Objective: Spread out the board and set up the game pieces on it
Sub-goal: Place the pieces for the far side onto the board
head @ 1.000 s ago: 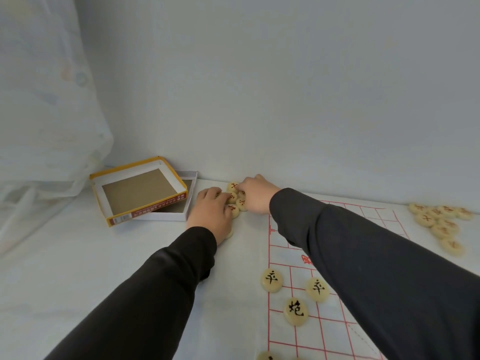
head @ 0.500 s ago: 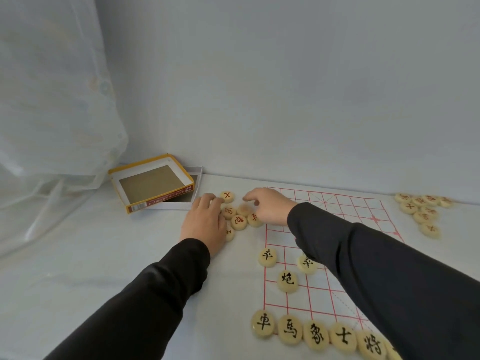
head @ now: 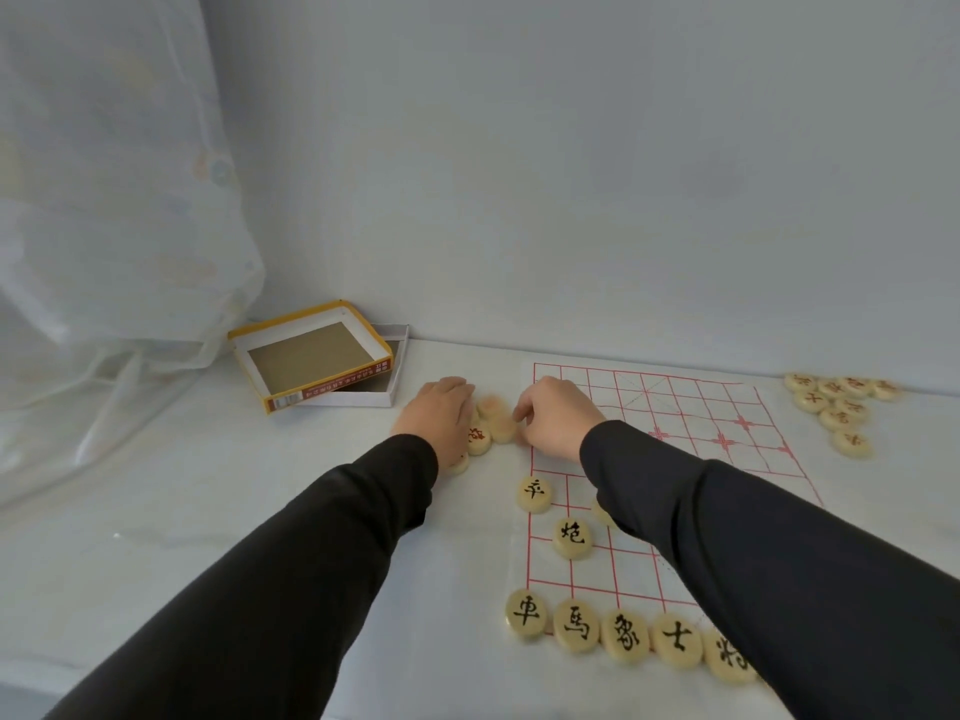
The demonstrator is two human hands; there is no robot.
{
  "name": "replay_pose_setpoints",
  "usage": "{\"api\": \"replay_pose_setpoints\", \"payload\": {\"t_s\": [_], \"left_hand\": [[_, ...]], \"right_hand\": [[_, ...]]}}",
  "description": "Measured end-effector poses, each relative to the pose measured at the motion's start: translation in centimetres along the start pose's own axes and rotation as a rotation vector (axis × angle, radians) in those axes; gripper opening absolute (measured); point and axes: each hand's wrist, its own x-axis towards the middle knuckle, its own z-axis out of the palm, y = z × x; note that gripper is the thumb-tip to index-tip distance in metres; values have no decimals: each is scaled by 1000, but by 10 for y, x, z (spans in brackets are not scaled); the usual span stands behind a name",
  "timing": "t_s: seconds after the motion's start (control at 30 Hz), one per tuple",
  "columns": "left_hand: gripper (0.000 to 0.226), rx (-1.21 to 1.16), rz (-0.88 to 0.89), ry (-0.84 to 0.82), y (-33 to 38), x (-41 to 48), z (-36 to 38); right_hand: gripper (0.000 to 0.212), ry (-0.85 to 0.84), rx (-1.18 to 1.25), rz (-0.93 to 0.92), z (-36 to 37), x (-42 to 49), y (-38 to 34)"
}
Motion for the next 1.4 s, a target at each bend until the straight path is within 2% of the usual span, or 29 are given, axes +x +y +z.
{"api": "replay_pose_setpoints", "payload": {"t_s": [0.2, 0.4, 0.57, 0.77, 0.97, 1.1, 1.2, 1.4], "left_hand": [[41, -48, 11, 93, 3, -28, 3], [40, -199, -88, 161, 6, -56, 7], [42, -277, -140, 195, 13, -66, 9], [46, -207, -172, 210, 19, -67, 11], [48, -195, -242, 224, 17, -63, 10], [48, -198, -233, 241, 16, -63, 9], [47, -235, -236, 251, 14, -67, 9], [51, -678, -511, 280, 26, -55, -2]], "right_hand": [[24, 1, 41, -28, 5, -16, -9], [24, -72, 25, -52, 5, -32, -7], [46, 29, 20, -38, -2, -20, 0], [70, -95, 83, -56, -11, -4, -14], [62, -171, 123, -97, -3, 0, -15], [63, -188, 350, -71, -4, -12, -7], [56, -164, 411, -47, -1, -19, 3], [42, -57, 191, -88, 3, -29, 6]]}}
